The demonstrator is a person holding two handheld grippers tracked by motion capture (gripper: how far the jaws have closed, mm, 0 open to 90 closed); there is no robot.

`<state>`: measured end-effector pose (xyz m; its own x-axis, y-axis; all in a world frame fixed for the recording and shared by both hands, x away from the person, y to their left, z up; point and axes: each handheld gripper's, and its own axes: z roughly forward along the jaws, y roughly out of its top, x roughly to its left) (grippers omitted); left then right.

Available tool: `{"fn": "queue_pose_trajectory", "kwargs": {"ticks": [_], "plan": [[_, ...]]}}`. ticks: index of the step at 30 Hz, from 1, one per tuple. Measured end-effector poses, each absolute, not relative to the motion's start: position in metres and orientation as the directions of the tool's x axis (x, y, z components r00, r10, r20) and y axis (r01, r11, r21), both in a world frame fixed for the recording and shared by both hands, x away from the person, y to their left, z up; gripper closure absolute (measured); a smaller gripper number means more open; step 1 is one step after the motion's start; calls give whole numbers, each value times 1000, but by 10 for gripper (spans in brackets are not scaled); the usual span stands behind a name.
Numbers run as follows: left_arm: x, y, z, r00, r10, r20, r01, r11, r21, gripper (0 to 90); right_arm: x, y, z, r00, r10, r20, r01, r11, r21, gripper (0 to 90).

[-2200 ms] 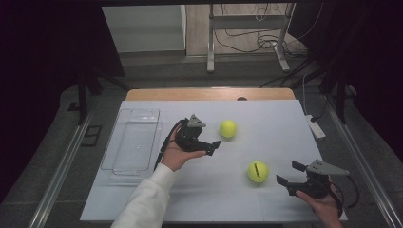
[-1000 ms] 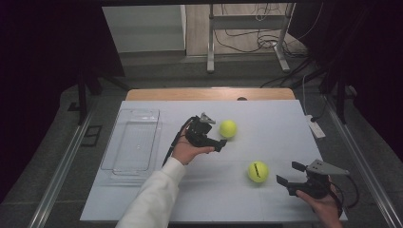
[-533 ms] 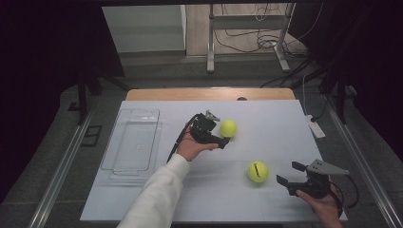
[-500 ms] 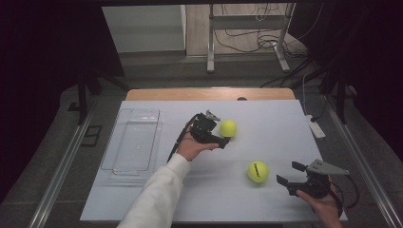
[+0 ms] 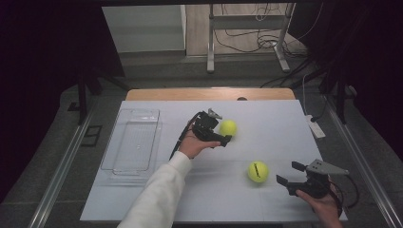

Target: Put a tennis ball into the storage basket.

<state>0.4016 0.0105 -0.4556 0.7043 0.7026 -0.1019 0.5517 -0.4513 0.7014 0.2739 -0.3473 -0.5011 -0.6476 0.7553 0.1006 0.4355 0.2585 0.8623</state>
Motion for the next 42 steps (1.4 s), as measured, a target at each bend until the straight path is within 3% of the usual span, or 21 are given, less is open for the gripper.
{"fn": "queue_pose_trajectory", "kwargs": {"ticks": [42], "plan": [[433, -9, -469, 681, 724, -109, 593, -457, 663, 102, 275, -347, -503, -651, 752, 101, 442, 267, 857, 121]]}}
